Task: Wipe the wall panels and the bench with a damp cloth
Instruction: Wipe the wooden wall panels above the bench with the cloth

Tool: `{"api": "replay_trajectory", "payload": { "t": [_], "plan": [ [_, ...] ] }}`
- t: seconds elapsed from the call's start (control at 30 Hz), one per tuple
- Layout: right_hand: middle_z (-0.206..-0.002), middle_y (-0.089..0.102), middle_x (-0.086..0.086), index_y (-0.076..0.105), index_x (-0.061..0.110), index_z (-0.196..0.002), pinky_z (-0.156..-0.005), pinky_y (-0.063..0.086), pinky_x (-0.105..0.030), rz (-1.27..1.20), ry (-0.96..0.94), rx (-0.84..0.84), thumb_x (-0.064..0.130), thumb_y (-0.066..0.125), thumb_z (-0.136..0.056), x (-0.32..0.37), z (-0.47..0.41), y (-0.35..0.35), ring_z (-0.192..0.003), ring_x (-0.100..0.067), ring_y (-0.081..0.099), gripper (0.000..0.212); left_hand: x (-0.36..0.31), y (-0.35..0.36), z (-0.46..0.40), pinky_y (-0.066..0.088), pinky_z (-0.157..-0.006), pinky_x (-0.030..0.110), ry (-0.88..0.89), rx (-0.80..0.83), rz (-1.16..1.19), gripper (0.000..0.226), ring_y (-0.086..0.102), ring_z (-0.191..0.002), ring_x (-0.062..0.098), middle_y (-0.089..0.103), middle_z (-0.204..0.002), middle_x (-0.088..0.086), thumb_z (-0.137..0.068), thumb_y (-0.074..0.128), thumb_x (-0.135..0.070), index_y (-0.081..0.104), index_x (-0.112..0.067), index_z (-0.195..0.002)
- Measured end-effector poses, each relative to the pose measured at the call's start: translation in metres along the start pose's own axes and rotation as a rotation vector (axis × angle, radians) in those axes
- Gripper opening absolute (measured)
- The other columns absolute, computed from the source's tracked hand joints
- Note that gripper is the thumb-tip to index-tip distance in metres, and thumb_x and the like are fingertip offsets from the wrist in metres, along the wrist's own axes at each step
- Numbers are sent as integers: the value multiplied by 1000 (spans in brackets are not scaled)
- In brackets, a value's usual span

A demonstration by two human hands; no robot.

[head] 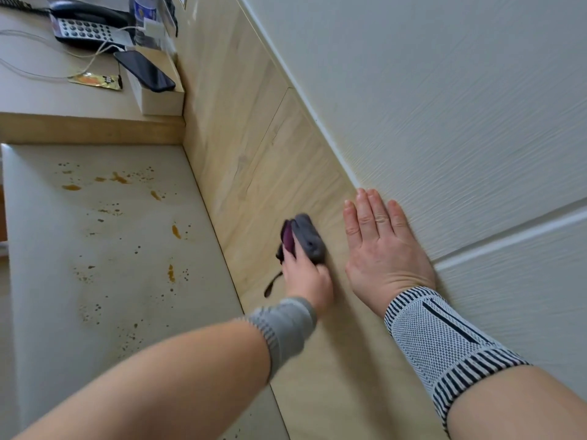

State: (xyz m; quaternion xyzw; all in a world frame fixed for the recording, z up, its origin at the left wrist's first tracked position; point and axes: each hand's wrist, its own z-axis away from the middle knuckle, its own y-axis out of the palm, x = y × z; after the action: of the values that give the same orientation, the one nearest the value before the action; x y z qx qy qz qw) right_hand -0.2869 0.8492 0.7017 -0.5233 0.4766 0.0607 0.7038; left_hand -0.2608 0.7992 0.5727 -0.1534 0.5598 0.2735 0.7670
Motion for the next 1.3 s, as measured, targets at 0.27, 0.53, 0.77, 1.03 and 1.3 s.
{"api": "replay_trajectory", "payload": {
  "t": [0.27, 0.53, 0.77, 1.03, 1.3],
  "plan": [
    [-154, -29, -24, -39, -1, -129, -96, -37, -48, -23, -36, 128, 27, 10, -97, -3, 0, -10, -144, -36, -25, 65, 18, 4, 35, 28, -113, 27, -40, 60, -50, 91, 32, -143, 29, -7, -165, -11, -91, 43, -6, -14, -37, -155],
    [-155, -28, -23, -36, 0, -132, -97, -36, -47, -7, -29, 135, 32, 18, -99, -2, 0, -11, -144, -36, -24, 71, 7, -15, -26, 34, -104, 27, -183, 25, -156, 88, 36, -141, 32, 6, -165, 4, -93, 43, -9, -12, -32, -156],
    [-155, -27, -23, -37, -1, -132, -96, -36, -48, 28, -38, 128, 30, 15, -99, -2, 0, -11, -145, -36, -23, 68, 46, 19, 69, 30, -118, 40, -43, 155, -61, 96, 28, -145, 26, -12, -162, -18, -87, 43, -7, -19, -44, -151],
    [-157, -24, -22, -33, 1, -133, -98, -35, -46, 63, -29, 81, 32, 16, -97, -1, 1, -8, -146, -35, -18, 69, 15, -21, -18, 39, -109, 35, -117, 59, -152, 95, 35, -141, 31, -5, -165, -5, -90, 44, -5, -18, -39, -153],
    [-153, 9, -27, 24, -15, -138, -114, -22, -44, 21, -110, -61, 12, 1, -85, 35, 1, 8, -146, -40, 10, 64, 48, -2, 31, 41, -110, 47, -43, 190, -199, 97, 41, -136, 34, -15, -162, -15, -93, 49, -11, -23, -45, -149]
  ]
}}
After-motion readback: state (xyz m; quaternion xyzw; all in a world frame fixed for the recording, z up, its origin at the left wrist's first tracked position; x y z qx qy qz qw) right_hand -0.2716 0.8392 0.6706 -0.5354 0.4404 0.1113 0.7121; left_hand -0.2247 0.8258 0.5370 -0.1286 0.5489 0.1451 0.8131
